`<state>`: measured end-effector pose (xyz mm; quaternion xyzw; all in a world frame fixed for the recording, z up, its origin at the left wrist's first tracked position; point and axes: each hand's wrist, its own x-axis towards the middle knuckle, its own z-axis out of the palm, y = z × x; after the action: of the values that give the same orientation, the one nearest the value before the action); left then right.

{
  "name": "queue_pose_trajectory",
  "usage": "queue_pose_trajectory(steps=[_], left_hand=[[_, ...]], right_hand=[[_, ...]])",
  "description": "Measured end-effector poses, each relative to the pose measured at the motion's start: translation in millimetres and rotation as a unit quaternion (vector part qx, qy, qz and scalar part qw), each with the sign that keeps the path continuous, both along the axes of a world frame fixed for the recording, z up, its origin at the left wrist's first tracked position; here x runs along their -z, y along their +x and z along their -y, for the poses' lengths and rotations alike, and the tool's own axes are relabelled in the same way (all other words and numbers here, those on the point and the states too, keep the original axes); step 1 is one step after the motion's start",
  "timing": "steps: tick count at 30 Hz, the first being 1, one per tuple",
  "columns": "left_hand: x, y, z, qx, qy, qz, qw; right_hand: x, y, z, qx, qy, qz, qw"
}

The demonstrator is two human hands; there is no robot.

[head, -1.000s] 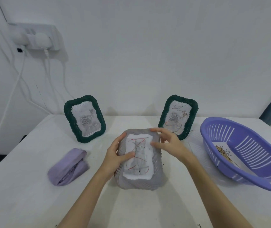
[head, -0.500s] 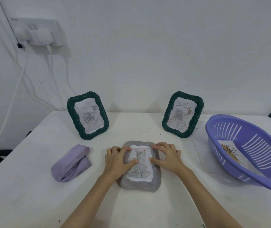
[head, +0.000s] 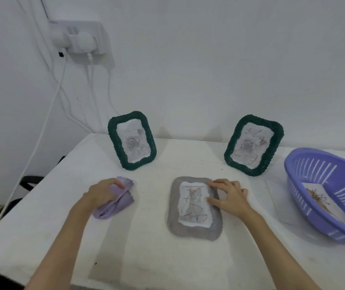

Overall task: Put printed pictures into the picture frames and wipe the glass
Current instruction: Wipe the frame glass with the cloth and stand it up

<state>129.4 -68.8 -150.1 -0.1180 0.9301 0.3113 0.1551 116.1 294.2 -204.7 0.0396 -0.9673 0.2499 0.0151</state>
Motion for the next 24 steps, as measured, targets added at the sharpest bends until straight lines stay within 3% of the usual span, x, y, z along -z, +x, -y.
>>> queue_pose_trajectory(steps=[6,9,10,12,14,17,19,22,24], left_hand=[[8.0,0.7,-16.6,0.048,0.031,-0.067,0.996],[-1.3,1.9,-36.6,0.026,0.14,-0.157,0.977],[-5.9,4.3,-48.8,0.013,0.215,-0.176,0.961],[-14.0,8.6,-79.3,-0.002,0.376,-0.166,0.912],[-15.9,12.0,-109.6,0.004,0.476,-0.143,0.868],[-7.4,12.5,-141.7,0.022,0.512,-0.13,0.848],[2.5,9.6,-152.1,0.034,0.497,-0.135,0.857],[13.5,2.5,-151.7,0.044,0.387,-0.185,0.902],[22.6,-3.2,-145.5,0.053,0.291,-0.222,0.929]], right_hand=[[-4.1,2.4,2.1,-0.001,0.012,0.014,1.0],[-10.5,7.2,7.7,0.012,0.032,-0.019,0.999],[-14.6,10.3,13.7,0.016,0.003,-0.045,0.999],[-27.3,19.1,31.0,-0.001,-0.179,-0.053,0.982],[-38.6,26.3,48.2,-0.047,-0.364,-0.014,0.93],[-39.7,29.7,59.3,-0.084,-0.402,0.016,0.912],[-36.9,29.4,56.3,-0.059,-0.349,0.007,0.935],[-32.6,30.2,40.4,-0.008,-0.074,0.006,0.997],[-28.6,32.9,36.0,-0.012,0.051,0.018,0.998]])
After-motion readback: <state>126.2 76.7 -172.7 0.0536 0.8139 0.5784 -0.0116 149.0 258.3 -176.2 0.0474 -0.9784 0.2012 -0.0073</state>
